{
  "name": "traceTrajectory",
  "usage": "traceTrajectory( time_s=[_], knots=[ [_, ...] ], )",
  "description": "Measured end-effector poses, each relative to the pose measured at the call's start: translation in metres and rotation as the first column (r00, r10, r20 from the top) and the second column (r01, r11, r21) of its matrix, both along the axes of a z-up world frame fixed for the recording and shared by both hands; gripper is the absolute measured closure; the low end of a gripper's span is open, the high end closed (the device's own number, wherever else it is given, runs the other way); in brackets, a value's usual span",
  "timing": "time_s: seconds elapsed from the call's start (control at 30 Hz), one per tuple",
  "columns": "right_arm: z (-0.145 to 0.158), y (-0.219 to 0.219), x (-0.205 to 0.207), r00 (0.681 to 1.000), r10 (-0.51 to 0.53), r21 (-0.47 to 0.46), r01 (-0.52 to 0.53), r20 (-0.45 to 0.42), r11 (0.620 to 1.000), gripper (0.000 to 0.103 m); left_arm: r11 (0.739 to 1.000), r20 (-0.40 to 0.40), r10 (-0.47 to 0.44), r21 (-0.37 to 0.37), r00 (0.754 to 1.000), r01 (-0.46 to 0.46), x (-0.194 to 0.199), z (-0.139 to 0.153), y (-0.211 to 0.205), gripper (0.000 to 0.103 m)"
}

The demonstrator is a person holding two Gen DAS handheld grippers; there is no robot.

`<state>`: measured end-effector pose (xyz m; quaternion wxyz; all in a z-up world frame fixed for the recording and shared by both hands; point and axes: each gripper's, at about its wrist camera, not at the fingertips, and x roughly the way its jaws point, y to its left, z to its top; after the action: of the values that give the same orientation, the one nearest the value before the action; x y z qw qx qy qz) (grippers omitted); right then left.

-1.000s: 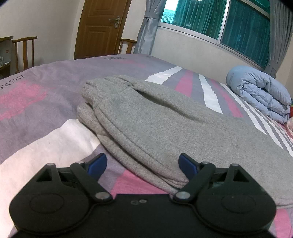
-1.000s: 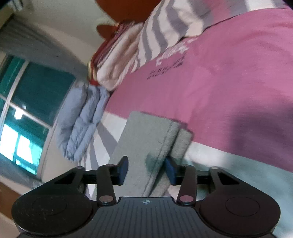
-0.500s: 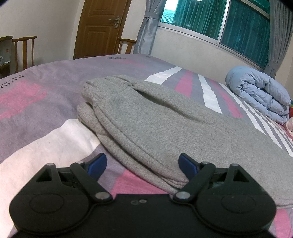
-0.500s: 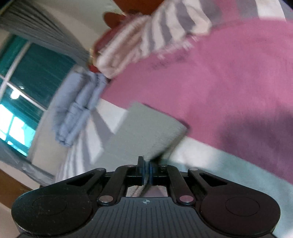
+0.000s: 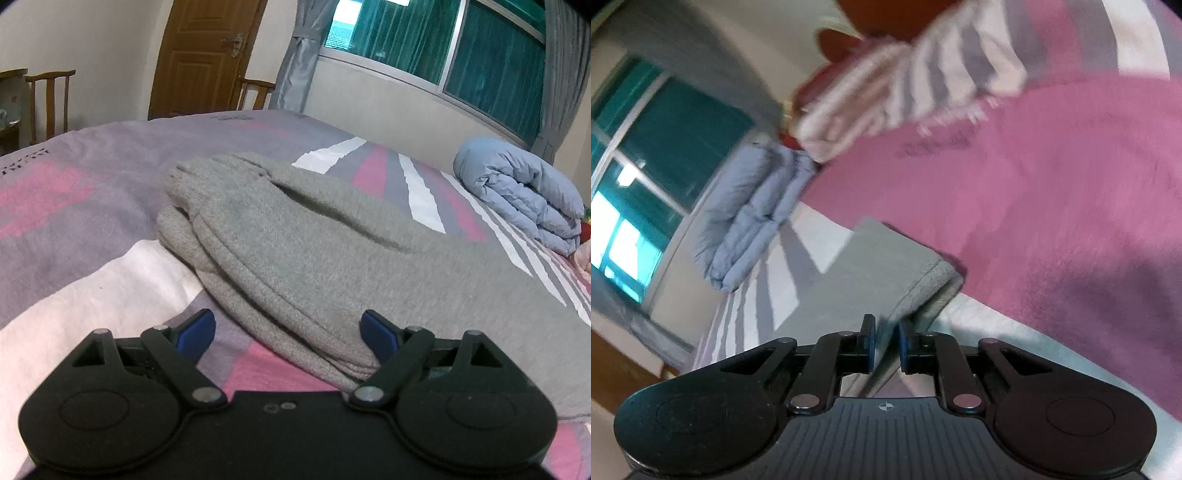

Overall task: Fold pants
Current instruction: 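Pinch the folded edge with the right gripper, then open and lift away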

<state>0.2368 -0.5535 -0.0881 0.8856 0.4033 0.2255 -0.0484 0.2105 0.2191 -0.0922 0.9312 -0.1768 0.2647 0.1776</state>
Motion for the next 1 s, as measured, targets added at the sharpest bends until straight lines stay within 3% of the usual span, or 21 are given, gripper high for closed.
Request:
traceTrajectory(
  time_s=[0.13, 0.27, 0.57, 0.6, 0.63, 0.7, 0.83, 1.0],
  knots=[
    [0.022, 0.037, -0.004, 0.992, 0.117, -0.102, -0.113, 0.038, 0.988, 0.090, 0.993, -0.010, 0.031, 0.115, 0.999, -0.030, -0.005, 0.019, -0.008, 0.023],
    [0.048, 0.103, 0.020, 0.944, 0.325, -0.253, -0.303, 0.051, 0.919, 0.090, 0.987, -0.013, 0.048, 0.157, 0.999, -0.045, -0.007, 0.037, -0.004, 0.022],
    [0.070, 0.272, 0.092, 0.769, 0.639, -0.352, -0.591, 0.029, 0.726, 0.087, 0.981, -0.034, 0.045, 0.188, 0.998, -0.038, 0.004, 0.054, 0.031, 0.019],
    [0.071, 0.289, 0.100, 0.747, 0.664, -0.365, -0.613, 0.021, 0.701, 0.079, 0.982, -0.035, 0.041, 0.185, 0.999, -0.034, 0.005, 0.053, 0.035, 0.018],
    [0.072, 0.305, 0.106, 0.728, 0.686, -0.382, -0.630, 0.013, 0.676, 0.062, 0.983, -0.038, 0.038, 0.182, 0.999, -0.030, 0.007, 0.052, 0.039, 0.018],
    [0.071, 0.336, 0.120, 0.682, 0.731, -0.413, -0.665, 0.004, 0.623, 0.044, 0.984, -0.045, 0.040, 0.175, 0.998, -0.031, 0.011, 0.049, 0.048, 0.018],
    [0.062, 0.407, 0.144, 0.594, 0.803, -0.490, -0.715, -0.050, 0.499, 0.045, 0.990, -0.047, 0.066, 0.126, 0.997, -0.060, 0.020, 0.044, 0.070, 0.021],
    [0.034, 0.478, 0.180, 0.516, 0.850, -0.525, -0.754, -0.102, 0.395, 0.045, 0.997, -0.076, 0.062, 0.056, 0.995, -0.058, 0.031, 0.030, 0.085, 0.023]
  ],
)
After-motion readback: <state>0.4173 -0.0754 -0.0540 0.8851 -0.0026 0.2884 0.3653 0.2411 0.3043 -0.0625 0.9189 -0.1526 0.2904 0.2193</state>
